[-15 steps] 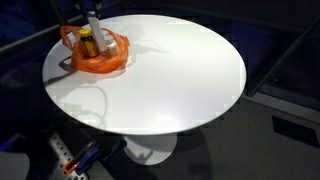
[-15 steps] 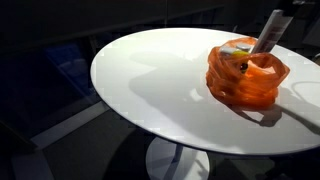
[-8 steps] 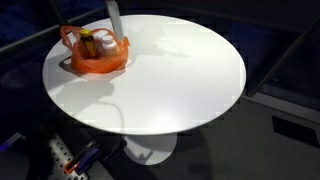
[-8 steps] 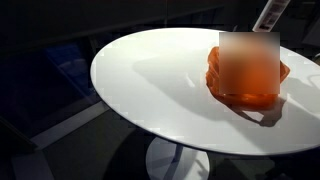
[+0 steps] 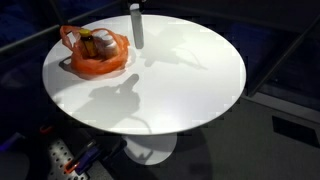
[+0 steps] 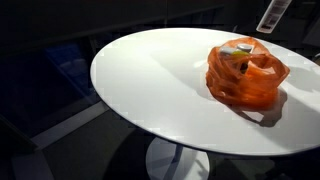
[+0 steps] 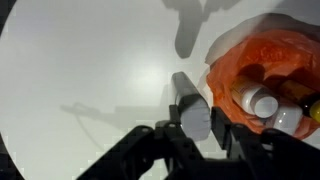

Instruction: Remove the white roll on container from the plastic bag and put it on the table

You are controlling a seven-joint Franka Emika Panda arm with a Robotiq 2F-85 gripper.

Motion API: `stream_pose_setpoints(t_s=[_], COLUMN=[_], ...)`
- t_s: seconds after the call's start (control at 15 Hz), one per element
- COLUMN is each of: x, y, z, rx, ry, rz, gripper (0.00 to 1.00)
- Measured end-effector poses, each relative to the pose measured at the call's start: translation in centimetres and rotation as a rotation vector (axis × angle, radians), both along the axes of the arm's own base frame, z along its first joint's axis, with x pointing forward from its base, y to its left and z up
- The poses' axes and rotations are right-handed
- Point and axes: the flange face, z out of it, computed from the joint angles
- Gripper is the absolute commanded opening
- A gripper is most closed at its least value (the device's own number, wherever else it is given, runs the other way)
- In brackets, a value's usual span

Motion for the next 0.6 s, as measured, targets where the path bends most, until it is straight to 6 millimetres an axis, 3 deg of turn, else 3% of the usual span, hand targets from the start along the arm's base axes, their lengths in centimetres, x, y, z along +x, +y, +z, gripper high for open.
stream_pose_setpoints(t_s=[0.27, 0.6], x=[0.8, 1.8], y=[-2.6, -3.7], z=[-3.4, -7.3], rx=[0.003, 0.000], ry=[0.058, 0.107], rz=[-0.054, -0.079], gripper=[0.12, 0.12])
